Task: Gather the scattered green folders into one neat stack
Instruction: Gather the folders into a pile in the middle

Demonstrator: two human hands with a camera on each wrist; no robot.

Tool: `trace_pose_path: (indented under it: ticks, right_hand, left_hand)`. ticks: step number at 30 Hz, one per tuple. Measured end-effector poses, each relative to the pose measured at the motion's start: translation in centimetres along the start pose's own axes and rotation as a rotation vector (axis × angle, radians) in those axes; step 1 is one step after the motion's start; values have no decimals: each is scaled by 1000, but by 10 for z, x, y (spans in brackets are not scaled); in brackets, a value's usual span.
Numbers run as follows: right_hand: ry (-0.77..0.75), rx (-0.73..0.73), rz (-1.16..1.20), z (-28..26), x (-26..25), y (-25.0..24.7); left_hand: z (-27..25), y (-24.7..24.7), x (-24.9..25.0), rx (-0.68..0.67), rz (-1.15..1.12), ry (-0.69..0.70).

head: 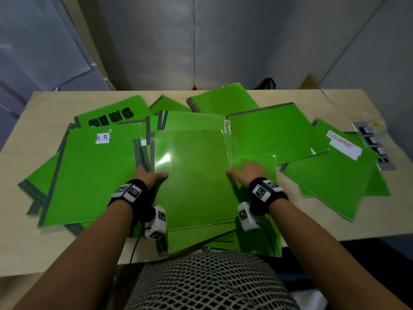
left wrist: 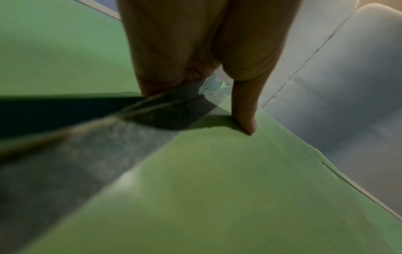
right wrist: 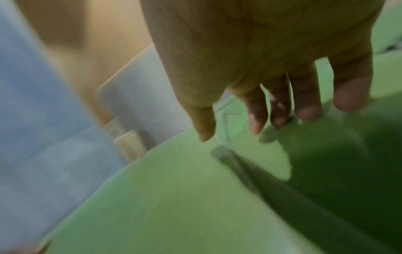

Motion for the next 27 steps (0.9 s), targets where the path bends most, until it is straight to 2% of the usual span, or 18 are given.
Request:
trace_pose_path:
  ticks: [3,5,6,10,13,14,17,21,23,26,27]
  right_hand:
    - [280,295,197,-1,48,-44]
    - [461,326,257,-8,75,-57]
    - [481,291,295,-8,80,-59]
    - [397,150,465,-4,79,-51]
    - [352,144,643,-2,84,-44]
    - [344,162,695,-1,85,-46]
    - [298,347,702,0,83,-80]
    - [344,526,791,-1,104,-131]
    - [338,522,756,-3,119,-140]
    - [220,353,291,-9,121,-137]
    - [178,321,214,-11,118,-130]
  left_hand:
    - [2,1,0,-16,7,7]
    - [3,1,-1,-15,13,17]
    - [4,0,-2,-12,19,20]
    - [8,0,-5,-3,0,30]
    - [12,0,-4,-18,-76,25]
    - [11,1,-2,-36,-128,46]
    - [7,1,6,-108,-278,111]
    - [1,-3,20,-148,-359,176]
    - [-1,-5,24,-150,-364,190]
    - [1,-3,28,-119,-318,176]
    - [3,-2,29,-91,-299,165]
Point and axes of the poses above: each hand's wrist, its own z-axis towards the middle knuckle, its own y-axis out of the palm, x = y × z, the point moved 6 cm from there along z, towards the middle knuckle, and after that the axes turned 12 degrees about -y, right-handed, at the moved point
